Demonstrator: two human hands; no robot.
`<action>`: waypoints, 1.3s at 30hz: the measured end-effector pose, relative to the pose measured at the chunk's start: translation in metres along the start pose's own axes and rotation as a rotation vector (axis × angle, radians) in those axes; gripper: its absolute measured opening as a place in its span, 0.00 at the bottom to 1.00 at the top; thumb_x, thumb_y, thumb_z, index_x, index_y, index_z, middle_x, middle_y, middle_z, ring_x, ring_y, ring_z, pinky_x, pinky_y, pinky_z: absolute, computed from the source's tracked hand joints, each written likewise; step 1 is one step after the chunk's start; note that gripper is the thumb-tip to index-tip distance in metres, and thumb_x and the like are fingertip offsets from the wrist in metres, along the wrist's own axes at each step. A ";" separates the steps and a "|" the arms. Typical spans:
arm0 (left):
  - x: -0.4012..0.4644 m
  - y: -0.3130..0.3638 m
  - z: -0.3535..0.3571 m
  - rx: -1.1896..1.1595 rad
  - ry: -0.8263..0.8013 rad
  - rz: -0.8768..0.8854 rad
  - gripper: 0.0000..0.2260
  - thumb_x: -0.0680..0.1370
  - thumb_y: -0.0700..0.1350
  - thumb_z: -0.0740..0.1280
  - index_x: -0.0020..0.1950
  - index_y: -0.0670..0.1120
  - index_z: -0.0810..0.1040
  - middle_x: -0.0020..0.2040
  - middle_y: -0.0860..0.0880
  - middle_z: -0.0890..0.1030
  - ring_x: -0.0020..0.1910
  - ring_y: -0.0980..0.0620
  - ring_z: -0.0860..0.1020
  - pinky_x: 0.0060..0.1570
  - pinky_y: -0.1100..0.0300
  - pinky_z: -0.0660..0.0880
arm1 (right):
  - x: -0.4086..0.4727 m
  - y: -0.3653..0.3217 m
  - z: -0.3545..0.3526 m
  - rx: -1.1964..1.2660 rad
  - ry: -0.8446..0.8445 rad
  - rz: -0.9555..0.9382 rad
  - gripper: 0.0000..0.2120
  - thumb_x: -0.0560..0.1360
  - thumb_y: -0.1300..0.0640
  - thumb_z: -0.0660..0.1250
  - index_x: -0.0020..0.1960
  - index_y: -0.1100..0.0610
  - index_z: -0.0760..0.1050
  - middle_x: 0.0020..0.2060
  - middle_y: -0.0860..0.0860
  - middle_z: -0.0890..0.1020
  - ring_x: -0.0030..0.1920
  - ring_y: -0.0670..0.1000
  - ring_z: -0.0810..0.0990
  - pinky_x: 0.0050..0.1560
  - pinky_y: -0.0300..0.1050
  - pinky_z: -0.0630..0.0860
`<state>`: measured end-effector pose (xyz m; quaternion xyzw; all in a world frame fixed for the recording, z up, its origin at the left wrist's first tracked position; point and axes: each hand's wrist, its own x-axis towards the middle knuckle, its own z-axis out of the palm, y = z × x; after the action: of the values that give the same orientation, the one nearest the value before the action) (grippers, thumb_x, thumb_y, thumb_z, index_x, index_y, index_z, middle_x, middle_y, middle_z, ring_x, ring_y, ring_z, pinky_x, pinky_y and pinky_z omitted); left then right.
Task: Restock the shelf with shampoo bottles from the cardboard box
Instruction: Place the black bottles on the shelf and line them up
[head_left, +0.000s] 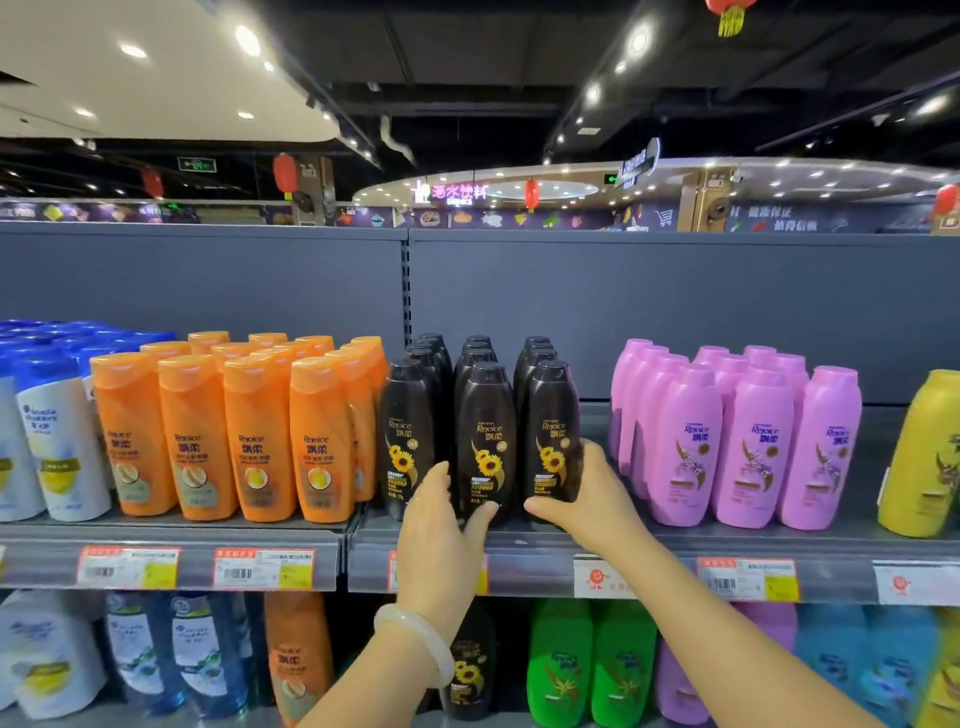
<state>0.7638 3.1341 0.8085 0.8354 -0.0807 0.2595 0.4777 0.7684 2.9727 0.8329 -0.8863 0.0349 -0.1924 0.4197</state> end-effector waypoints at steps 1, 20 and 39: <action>0.001 -0.001 -0.008 0.013 0.055 0.041 0.25 0.73 0.49 0.70 0.67 0.45 0.68 0.58 0.52 0.74 0.59 0.56 0.72 0.58 0.63 0.69 | 0.001 -0.001 -0.003 0.034 0.019 -0.011 0.39 0.64 0.52 0.76 0.69 0.54 0.60 0.62 0.50 0.73 0.58 0.49 0.74 0.57 0.43 0.72; 0.133 0.045 -0.116 0.463 -0.385 0.364 0.18 0.78 0.50 0.63 0.66 0.46 0.73 0.61 0.46 0.78 0.58 0.49 0.76 0.57 0.56 0.73 | 0.045 -0.121 -0.035 -0.382 -0.105 -0.371 0.22 0.72 0.43 0.66 0.63 0.52 0.74 0.60 0.50 0.78 0.61 0.53 0.74 0.65 0.57 0.68; 0.140 0.050 -0.121 0.486 -0.415 0.332 0.18 0.77 0.55 0.62 0.63 0.47 0.73 0.58 0.46 0.79 0.57 0.49 0.77 0.56 0.57 0.74 | 0.049 -0.120 -0.041 -0.438 -0.101 -0.348 0.26 0.70 0.39 0.66 0.64 0.50 0.72 0.59 0.48 0.78 0.60 0.50 0.75 0.68 0.54 0.65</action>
<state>0.8207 3.2245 0.9671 0.9350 -0.2465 0.1700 0.1900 0.7870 3.0093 0.9627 -0.9570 -0.0979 -0.2050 0.1802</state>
